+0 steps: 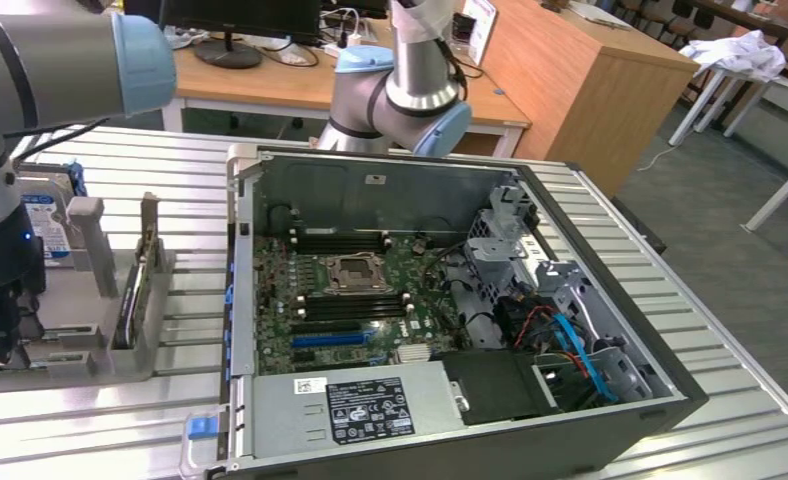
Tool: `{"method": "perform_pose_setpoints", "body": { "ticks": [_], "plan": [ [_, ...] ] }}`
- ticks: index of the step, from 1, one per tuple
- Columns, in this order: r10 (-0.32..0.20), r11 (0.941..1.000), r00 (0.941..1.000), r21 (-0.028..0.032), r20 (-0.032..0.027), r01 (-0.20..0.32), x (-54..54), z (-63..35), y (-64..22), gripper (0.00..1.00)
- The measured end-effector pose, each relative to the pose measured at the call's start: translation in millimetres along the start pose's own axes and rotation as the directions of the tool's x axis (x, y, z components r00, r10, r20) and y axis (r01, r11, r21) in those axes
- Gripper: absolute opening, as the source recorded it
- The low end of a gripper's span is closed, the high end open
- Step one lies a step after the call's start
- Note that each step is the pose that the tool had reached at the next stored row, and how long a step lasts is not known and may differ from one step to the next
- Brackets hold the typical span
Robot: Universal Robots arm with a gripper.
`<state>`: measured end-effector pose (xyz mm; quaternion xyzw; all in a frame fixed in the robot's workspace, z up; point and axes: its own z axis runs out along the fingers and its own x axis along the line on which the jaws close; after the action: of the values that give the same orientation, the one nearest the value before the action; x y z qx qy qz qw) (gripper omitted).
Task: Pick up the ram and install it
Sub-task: 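Pick up the ram and move it above insertion slot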
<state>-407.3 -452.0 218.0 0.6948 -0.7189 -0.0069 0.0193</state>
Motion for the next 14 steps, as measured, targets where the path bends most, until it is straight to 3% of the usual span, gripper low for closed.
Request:
{"method": "perform_pose_setpoints", "body": {
  "ticks": [14],
  "plan": [
    [0.0,1.0,1.0,0.0009,0.0032,0.0,0.7,11.0,4.2,0.41]
  ]
}}
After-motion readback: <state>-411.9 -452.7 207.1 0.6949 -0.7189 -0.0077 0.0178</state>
